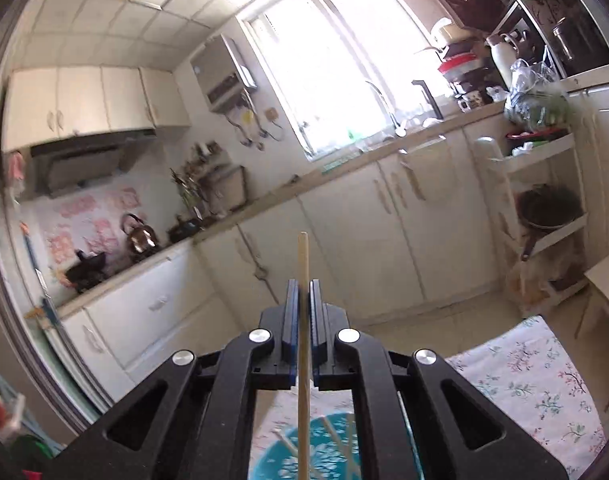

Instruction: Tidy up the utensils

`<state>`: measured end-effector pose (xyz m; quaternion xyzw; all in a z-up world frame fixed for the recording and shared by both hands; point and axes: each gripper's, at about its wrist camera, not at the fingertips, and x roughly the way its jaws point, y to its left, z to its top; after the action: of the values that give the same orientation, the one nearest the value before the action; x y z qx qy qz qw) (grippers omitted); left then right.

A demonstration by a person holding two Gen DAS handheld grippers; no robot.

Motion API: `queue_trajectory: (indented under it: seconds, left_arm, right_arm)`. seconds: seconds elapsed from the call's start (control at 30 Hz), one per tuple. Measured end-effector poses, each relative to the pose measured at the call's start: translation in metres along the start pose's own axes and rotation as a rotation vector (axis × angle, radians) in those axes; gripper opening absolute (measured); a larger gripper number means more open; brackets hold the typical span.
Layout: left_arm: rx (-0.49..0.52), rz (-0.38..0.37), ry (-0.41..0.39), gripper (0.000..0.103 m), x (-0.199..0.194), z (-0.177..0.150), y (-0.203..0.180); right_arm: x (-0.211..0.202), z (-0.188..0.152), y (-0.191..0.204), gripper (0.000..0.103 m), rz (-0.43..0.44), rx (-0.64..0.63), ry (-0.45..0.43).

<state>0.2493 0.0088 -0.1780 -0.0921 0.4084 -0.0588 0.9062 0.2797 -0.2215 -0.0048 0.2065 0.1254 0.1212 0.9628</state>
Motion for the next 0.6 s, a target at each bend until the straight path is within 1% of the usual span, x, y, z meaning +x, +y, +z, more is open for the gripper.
queue_trajectory:
  seconds: [0.07,0.2,0.3,0.43,0.5,0.57,0.6]
  left_arm:
    - [0.000,0.000,0.000,0.083,0.001,0.000,-0.001]
    - [0.006,0.008,0.004,0.084,0.002,0.000,-0.002]
    - [0.003,0.008,0.004,0.084,0.002,0.000,-0.002]
    - [0.002,0.013,0.006,0.084,0.003,0.000,-0.002]
    - [0.004,0.017,0.007,0.085,0.003,-0.001,-0.002]
    - [0.003,0.020,0.008,0.085,0.003,-0.001,-0.002]
    - [0.001,0.020,0.009,0.086,0.003,-0.001,-0.001]
  right_arm:
    - [0.002,-0.012,-0.004,0.006,-0.024,-0.014,0.031]
    - [-0.001,-0.029,-0.002,0.008,-0.040,-0.078,0.070]
    - [-0.010,-0.040,-0.005,0.008,-0.034,-0.092,0.100]
    - [-0.019,-0.044,-0.011,0.008,-0.021,-0.083,0.137]
    - [-0.017,-0.048,-0.014,0.009,-0.009,-0.088,0.178]
    - [-0.016,-0.051,-0.016,0.011,-0.008,-0.098,0.220]
    - [-0.017,-0.051,-0.017,0.018,-0.008,-0.095,0.224]
